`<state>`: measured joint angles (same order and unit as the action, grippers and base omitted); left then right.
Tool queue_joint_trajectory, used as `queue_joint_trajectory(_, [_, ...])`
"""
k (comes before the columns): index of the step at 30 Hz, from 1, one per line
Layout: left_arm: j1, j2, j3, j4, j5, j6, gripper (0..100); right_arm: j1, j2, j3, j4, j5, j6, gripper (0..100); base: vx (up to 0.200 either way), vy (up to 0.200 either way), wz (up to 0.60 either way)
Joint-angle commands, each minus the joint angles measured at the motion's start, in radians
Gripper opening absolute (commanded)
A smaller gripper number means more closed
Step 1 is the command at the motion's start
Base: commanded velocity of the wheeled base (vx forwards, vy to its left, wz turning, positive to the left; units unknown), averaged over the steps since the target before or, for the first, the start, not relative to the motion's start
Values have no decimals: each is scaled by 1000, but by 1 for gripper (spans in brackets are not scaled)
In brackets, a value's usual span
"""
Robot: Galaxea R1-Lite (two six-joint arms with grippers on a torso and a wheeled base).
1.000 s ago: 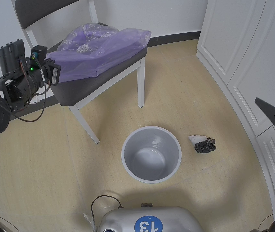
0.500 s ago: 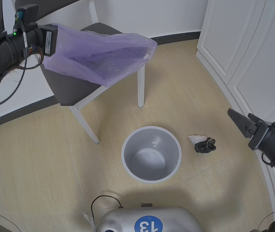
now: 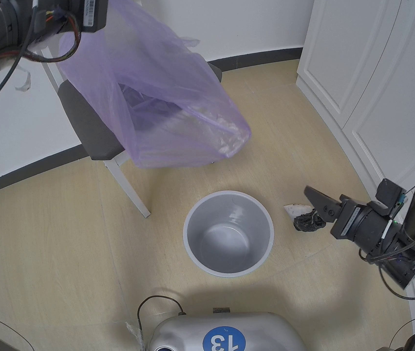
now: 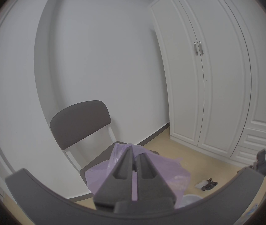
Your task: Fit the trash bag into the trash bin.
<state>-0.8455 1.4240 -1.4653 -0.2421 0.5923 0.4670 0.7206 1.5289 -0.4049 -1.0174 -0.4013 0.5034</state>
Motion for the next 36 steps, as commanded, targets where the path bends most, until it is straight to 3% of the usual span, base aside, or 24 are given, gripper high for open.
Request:
queue_joint_trajectory(1, [-102, 15, -32, -2, 60, 13, 0, 57, 188, -8, -89, -1, 50, 100, 0, 0, 0])
queue_joint_trajectory(13, [-130, 24, -38, -8, 86, 12, 0, 301, 343, -46, -148, -11, 26, 100, 0, 0, 0])
queue_joint_trajectory(19, [-148, 10, -32, -9, 86, 9, 0, 284, 402, -109, -159, -47, -8, 100, 0, 0, 0])
queue_joint_trajectory(36, [-155, -31, 13, -8, 87, 10, 0, 178, 396, -95, -240, -48, -45, 100, 0, 0, 0])
